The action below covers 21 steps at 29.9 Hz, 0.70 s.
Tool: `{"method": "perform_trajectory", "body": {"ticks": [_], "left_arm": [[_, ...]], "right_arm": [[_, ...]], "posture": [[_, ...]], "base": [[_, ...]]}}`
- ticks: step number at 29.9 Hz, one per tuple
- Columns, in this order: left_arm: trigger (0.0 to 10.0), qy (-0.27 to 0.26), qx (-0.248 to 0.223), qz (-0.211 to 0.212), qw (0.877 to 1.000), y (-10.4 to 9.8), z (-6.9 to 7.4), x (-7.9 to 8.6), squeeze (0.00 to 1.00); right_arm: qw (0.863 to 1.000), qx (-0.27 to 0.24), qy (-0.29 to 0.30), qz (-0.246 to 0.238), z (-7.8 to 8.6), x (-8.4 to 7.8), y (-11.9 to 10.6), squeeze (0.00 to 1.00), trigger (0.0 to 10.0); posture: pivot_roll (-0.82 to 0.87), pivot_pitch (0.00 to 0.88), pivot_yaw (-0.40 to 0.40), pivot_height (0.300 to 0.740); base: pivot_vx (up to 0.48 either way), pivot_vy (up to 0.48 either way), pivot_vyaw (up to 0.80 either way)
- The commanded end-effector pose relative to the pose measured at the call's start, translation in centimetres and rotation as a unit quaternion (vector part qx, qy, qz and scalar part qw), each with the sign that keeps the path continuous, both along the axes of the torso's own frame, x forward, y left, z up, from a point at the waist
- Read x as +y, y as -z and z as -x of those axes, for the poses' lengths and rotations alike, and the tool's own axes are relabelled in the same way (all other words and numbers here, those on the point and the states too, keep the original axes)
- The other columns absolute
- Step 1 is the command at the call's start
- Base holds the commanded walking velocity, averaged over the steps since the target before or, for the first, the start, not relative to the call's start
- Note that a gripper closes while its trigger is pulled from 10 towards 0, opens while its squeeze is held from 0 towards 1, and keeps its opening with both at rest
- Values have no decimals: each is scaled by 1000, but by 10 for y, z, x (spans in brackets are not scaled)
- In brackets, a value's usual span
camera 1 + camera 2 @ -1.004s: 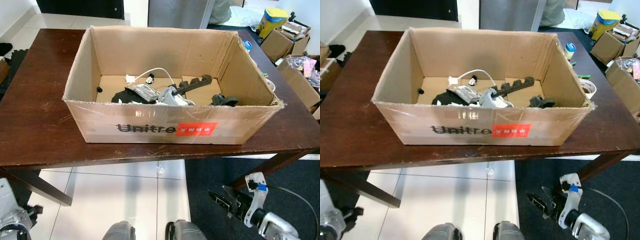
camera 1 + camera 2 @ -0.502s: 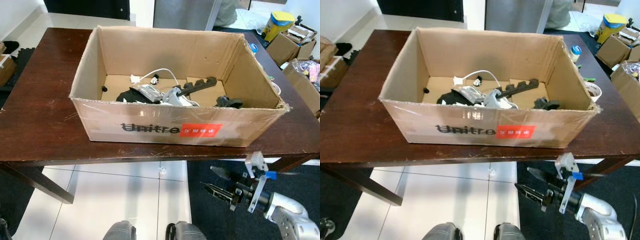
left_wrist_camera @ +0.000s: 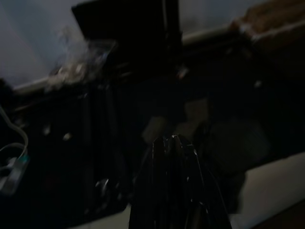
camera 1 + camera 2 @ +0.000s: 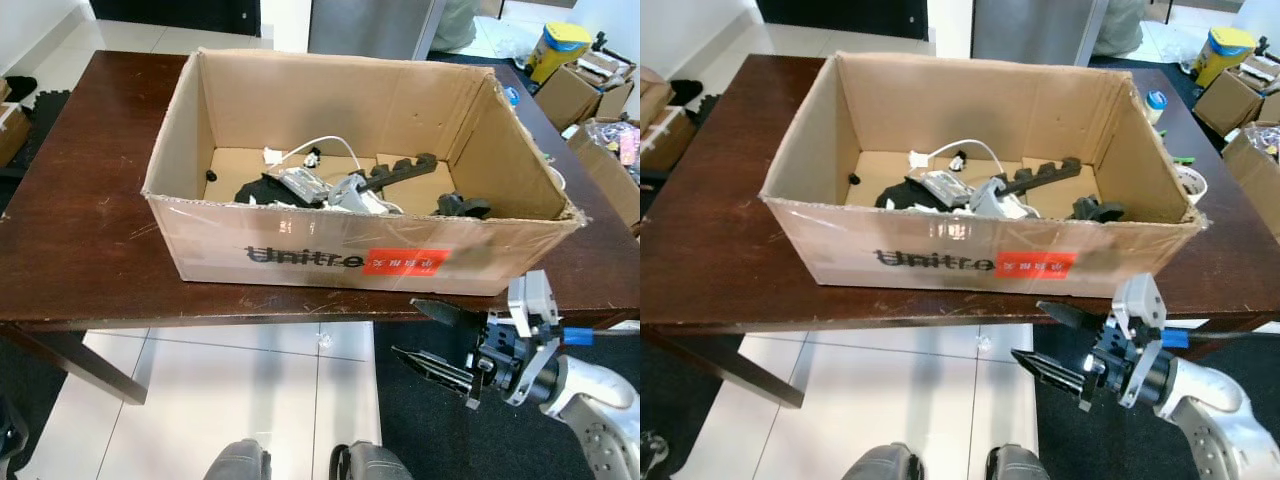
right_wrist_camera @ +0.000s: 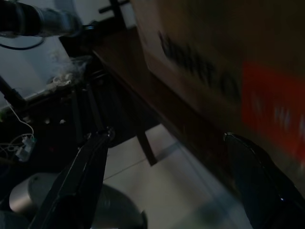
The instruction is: Picking trash to rubbish bin
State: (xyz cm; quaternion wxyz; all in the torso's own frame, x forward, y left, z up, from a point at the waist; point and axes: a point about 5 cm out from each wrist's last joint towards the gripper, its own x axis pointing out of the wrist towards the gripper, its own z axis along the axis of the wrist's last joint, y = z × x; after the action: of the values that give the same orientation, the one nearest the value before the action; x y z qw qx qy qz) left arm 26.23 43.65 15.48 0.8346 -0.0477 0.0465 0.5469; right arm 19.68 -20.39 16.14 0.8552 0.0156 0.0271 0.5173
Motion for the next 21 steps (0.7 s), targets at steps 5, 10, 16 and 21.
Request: {"method": "perform_trajectory", "body": {"ticks": [5,10,16,21], "left_arm": [[10000,19,-56,-76,995,-49,-11,7,0],[10000,59,-115,-110,985,-84,-27,0,0],[10000,135,-200,-144,960,-130,-46,-15,0],[10000,226,-277,-149,922,-158,-60,-33,0]], "right_arm": [[999,-47,-9,-5,2,4,-28,0,10000],[994,-101,19,-32,-4,1,-54,0,10000],[989,-140,7,-42,4,5,-77,0,10000],[986,-162,10,-31,8,7,-89,0,10000]], "posture": [[95,116,-24,740],[97,117,-26,740],[97,117,-26,740],[91,115,-20,740]], "base": [[0,0,0],[0,0,0],[0,0,0],[0,0,0]]}}
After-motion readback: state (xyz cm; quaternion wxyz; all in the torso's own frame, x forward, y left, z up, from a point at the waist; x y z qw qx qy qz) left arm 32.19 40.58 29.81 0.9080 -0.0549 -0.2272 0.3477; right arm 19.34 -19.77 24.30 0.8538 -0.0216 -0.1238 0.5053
